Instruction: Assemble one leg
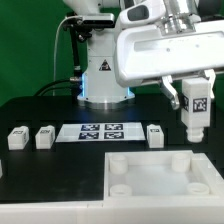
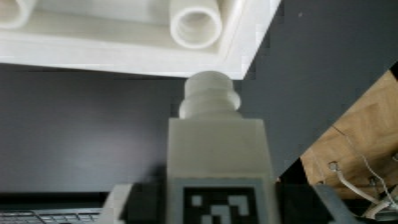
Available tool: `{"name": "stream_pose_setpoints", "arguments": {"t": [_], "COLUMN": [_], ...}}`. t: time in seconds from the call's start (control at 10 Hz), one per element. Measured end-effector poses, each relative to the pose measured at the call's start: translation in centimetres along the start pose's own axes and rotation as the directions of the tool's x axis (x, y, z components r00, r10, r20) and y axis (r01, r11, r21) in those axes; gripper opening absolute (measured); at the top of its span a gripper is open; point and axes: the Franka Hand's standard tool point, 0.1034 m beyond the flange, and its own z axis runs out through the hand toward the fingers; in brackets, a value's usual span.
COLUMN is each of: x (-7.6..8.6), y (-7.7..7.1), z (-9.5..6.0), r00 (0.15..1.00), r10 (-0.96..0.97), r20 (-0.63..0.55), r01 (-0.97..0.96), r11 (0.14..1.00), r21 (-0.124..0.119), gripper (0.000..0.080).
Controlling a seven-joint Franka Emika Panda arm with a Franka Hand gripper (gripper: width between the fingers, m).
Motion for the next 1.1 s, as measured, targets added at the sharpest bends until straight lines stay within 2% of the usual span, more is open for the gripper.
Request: {"name": "stream_pose_setpoints", "arguments": {"t": [0.2, 0.5, 0.8, 1.1], "x": [-0.8, -3.3, -2.7, -2.8], "y": [0.0, 0.0, 0.2, 0.2], "z": [2.1, 4.5, 5.0, 5.1], "r00": [1.0, 0.999, 0.999, 0.999], "r10": [0.013, 0.026, 0.021, 0.021], "r20": [-0.002, 0.029, 0.039, 0.039], "r01": [-0.013, -0.026, -0.021, -0.022], "r11": [1.0, 1.0, 1.0, 1.0], "r21": [0.006, 0.011, 0.012, 0.012], "gripper": [0.029, 0.029, 0.029, 0.029]}}
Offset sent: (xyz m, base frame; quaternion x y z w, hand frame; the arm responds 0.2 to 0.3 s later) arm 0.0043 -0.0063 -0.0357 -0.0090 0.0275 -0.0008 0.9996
